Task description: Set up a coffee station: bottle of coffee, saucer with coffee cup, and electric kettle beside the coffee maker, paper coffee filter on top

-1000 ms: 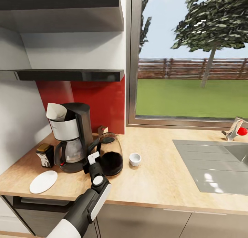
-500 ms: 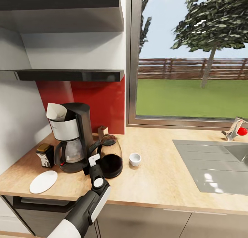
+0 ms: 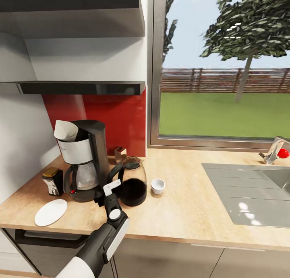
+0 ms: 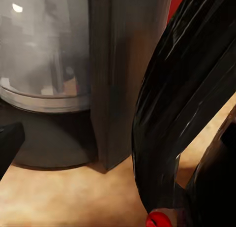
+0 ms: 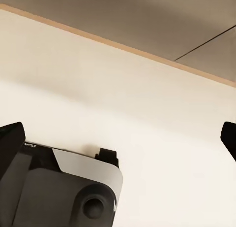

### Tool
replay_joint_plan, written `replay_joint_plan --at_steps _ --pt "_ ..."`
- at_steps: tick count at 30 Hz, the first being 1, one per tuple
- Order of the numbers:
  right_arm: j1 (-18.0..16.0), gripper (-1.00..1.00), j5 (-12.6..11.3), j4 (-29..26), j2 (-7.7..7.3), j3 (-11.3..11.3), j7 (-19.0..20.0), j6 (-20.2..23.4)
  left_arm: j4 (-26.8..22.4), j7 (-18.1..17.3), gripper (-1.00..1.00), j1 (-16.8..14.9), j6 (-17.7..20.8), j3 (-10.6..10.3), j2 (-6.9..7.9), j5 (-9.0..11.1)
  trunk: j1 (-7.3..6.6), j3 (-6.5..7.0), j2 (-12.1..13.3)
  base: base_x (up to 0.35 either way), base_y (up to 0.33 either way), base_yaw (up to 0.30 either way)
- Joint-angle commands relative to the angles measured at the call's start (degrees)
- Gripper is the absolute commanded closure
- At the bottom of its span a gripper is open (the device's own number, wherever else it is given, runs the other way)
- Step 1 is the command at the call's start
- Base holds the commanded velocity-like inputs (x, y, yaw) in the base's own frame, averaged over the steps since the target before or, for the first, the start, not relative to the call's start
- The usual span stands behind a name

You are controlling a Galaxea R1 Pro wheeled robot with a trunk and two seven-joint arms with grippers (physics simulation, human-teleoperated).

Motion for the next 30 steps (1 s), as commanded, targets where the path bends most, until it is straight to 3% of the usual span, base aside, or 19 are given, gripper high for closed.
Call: replay_joint_plan --at_steps 1,30 --pt "0.0 -1.00 -0.6 0.0 -0.02 0.5 0.0 -0.1 0.0 0.2 -1.00 -0.1 -0.5 -0.2 0.03 0.6 0.02 -0.11 -0.1 0.000 0.000 0.000" --pt "0.0 -1.00 -0.6 0.0 -0.09 0.5 0.0 -0.1 0.0 0.3 -1.00 -0.1 -0.5 -0.5 -0.12 0.6 0.02 -0.11 -0.1 0.000 0.000 0.000"
